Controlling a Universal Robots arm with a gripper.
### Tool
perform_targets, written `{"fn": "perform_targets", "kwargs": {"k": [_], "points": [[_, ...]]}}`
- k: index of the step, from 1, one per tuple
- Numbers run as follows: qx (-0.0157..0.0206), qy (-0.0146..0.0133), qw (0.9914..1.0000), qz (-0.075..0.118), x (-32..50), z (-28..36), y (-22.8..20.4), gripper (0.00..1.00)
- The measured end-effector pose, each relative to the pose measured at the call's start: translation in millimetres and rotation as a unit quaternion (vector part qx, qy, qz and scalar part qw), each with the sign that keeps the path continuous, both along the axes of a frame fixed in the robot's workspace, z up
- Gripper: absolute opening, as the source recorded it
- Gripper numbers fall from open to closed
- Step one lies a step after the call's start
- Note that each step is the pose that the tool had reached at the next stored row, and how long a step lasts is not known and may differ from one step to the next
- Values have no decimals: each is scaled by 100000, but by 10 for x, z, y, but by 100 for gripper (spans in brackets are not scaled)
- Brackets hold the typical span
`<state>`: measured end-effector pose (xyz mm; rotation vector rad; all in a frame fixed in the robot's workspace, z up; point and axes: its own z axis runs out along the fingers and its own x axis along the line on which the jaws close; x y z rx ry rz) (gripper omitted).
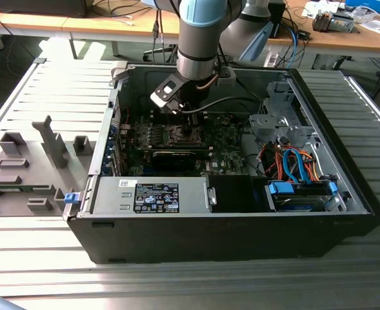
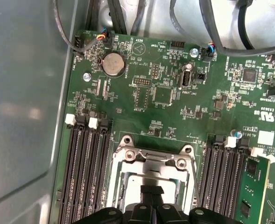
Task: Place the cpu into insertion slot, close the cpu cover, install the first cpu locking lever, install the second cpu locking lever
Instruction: 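Close the cpu cover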
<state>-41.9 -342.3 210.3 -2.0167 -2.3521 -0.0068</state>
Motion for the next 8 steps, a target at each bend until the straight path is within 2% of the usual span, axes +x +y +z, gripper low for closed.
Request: {"fn": "perform_targets", "kwargs": {"k": [8], "points": [[0,54,100000,-1,102,0,0,11]]}}
